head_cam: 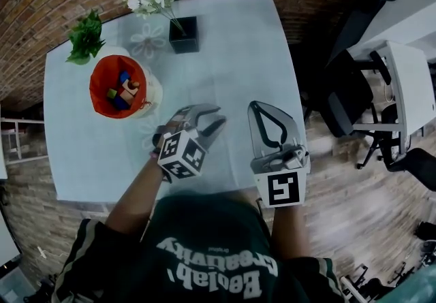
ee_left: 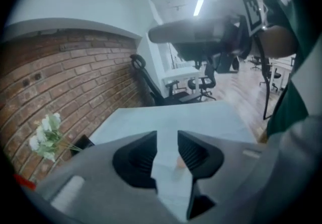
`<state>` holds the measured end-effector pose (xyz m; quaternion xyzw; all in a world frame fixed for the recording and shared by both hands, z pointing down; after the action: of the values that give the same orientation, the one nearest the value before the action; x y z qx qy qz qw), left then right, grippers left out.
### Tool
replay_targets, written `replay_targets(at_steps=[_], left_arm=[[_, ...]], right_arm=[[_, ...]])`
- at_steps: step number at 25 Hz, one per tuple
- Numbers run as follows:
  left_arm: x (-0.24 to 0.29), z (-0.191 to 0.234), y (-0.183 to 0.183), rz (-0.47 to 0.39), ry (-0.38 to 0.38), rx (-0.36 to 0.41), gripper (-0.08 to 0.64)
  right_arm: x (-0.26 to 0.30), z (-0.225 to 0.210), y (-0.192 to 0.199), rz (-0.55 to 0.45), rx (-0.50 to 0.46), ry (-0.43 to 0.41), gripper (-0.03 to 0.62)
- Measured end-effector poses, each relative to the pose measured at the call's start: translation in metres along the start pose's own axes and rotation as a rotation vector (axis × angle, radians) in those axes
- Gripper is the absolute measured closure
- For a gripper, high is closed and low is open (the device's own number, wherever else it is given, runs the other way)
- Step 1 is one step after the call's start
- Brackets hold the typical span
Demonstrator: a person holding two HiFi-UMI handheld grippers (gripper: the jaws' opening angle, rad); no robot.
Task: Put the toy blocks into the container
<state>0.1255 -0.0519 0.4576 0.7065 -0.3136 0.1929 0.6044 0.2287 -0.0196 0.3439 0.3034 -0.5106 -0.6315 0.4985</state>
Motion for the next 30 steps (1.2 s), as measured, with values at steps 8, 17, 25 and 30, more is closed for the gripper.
replay_targets(at_steps=[8,17,25,30], left_arm=[[0.083,-0.018,0.045,0.186,0.157,-0.064,0.345],[0.128,-0.031,0.084,0.33,0.216,-0.114,0.417],[0.117,-0.026,0.068,0.272,0.187,-0.116,0.417],[0.062,-0.003,0.027,0.082,0.079,-0.143,0.417]], right_arm=[[-0.011,-0.019,0.026,0.055,0.001,0.004,0.584],[-0.024,-0.033,0.042,0.077,0.01,0.021,0.584],[-0.023,-0.032,0.037,0.061,0.003,0.015,0.586],[-0.013,-0.023,0.013,-0.008,0.012,0.001,0.584]])
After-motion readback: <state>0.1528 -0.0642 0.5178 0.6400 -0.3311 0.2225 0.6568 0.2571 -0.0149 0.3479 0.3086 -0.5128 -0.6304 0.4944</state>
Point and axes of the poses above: the fingertips, and each gripper's own axes: x forward along the fingers, z to its left, y out of its underside, the point moved 6 cm from there along -x, backward along the fingers, and after that the axes turned 4 degrees about y, right-handed, at the moved point
